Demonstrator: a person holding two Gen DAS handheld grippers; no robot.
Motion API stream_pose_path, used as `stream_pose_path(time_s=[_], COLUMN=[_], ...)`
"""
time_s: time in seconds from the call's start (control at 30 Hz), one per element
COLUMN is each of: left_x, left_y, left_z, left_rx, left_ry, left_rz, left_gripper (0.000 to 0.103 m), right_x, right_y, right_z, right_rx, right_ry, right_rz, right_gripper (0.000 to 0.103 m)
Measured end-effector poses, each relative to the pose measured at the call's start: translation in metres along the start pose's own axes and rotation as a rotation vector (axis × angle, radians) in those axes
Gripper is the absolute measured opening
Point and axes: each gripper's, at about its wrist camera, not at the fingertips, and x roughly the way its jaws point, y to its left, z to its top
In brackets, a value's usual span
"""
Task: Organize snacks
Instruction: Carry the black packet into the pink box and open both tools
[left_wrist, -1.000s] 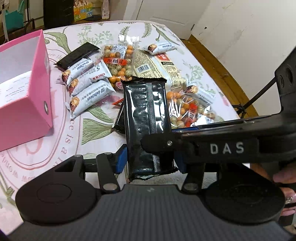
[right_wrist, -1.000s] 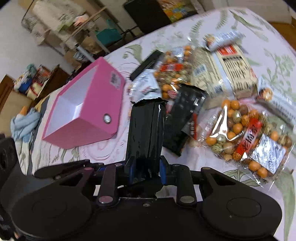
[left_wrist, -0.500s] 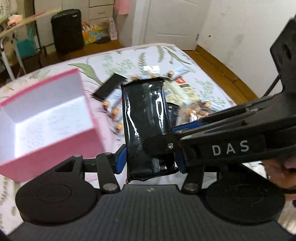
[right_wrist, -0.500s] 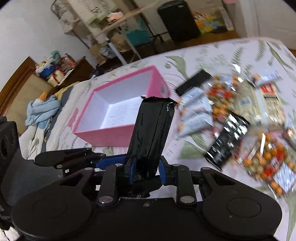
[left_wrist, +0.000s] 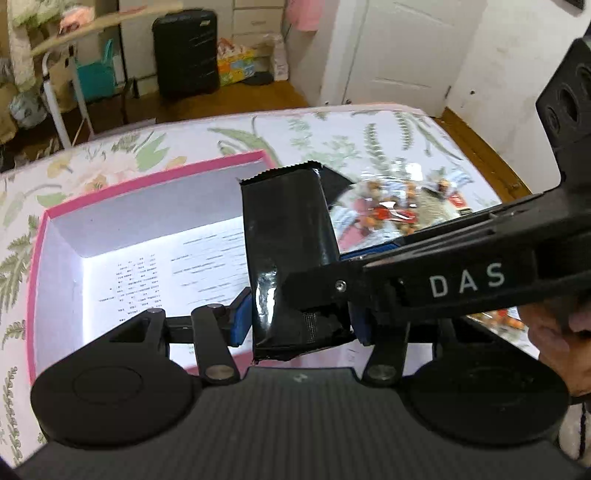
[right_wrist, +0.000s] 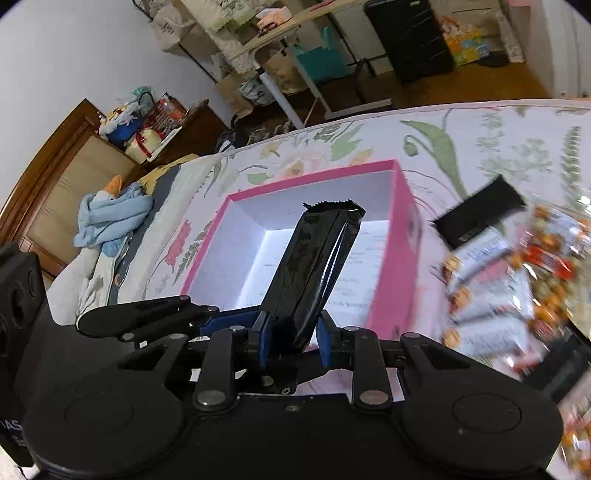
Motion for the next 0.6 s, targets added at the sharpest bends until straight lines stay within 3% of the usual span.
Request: stream_pose_path(time_s=[0.13,0.33,0.6], left_x=[0.030,0.070,0.088], left_y=[0.023,0.051,0.046], left_z=[0.006,0.005,0.005], left_rx=[-0.053,-0.176,-0.152], left_ry=[0.018,0.059,0.070], left_rz=[0.012,-0.029,0.011], left_gripper=[0.051,0.051,0.058], right_x=[0.035,0.073,0.090], right_y=[-0.007,-0.014,-0.006], right_z=[0.017,0.035,0.041], right_rx=[-0.031,-0.069,-0.133], right_ry=[0.043,0.108,0.144], right_rz=[-0.013,-0.085,-0.214], right_gripper=[0.031,0.031,0.033])
